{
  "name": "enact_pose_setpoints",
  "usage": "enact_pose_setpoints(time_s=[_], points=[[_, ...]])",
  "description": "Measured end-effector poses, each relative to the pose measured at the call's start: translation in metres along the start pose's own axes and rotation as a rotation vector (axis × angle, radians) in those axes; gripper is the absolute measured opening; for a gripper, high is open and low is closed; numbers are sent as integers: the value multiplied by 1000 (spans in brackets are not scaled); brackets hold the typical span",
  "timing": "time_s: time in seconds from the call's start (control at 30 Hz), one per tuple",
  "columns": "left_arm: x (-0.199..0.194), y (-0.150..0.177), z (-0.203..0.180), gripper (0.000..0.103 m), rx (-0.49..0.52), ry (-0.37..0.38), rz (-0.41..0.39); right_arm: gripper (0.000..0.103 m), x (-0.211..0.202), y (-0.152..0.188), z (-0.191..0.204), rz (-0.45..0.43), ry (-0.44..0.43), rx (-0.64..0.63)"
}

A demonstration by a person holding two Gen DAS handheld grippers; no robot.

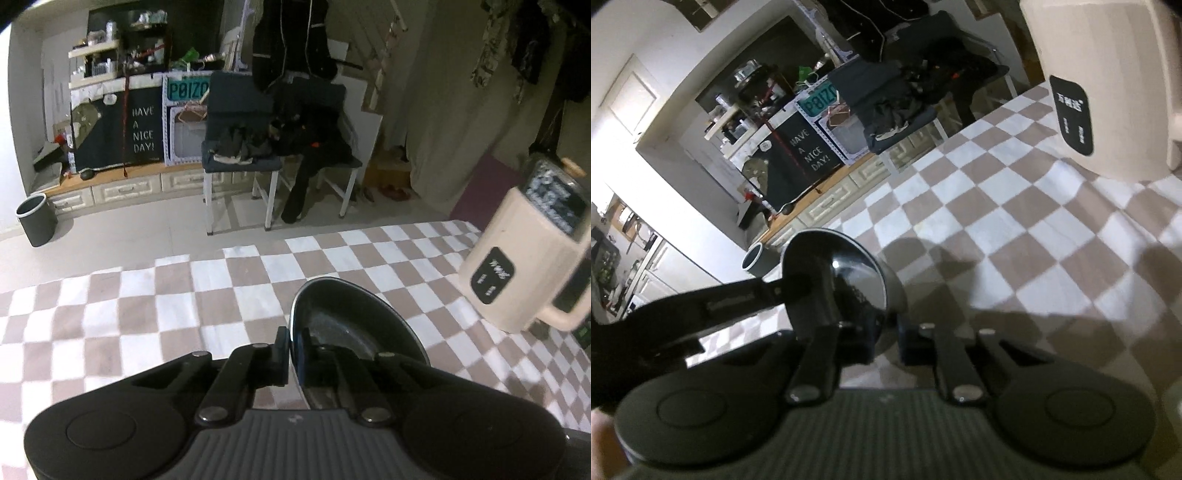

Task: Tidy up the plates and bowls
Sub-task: 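Close both tools on the steel round bowl rim and lift it, then carry the steel round bowl with both tools toward the stacked trays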

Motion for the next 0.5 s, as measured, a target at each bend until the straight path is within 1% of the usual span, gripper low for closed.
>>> enact_pose_setpoints(time_s=[0.07,0.13,0.2,0.3,0.5], points=[[-22,4,-1,4,-3,-6,-17,9,-11,1,4,1,-2,2],[-47,8,0,4,-29,-7,-31,8,-24,0,9,-6,-15,-11],[-71,11,2,5,-49,-11,-46,8,-41,3,20,-13,-28,-38],[-109,14,3,5,-52,-30,-69,8,-67,11,39,-19,-49,-82],[-184,29,5,6,-64,-44,-93,7,-117,26,72,-4,-69,-141]])
Point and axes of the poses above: each gripper's, at about its wrist camera, not at the fingertips, and x roughly the way its jaws point, z to its left, y to its underside, the point moved 5 cm from there along x, roughly the way its jaws point, and after that the axes turned 2 degrees about x, right-handed, at the moved point
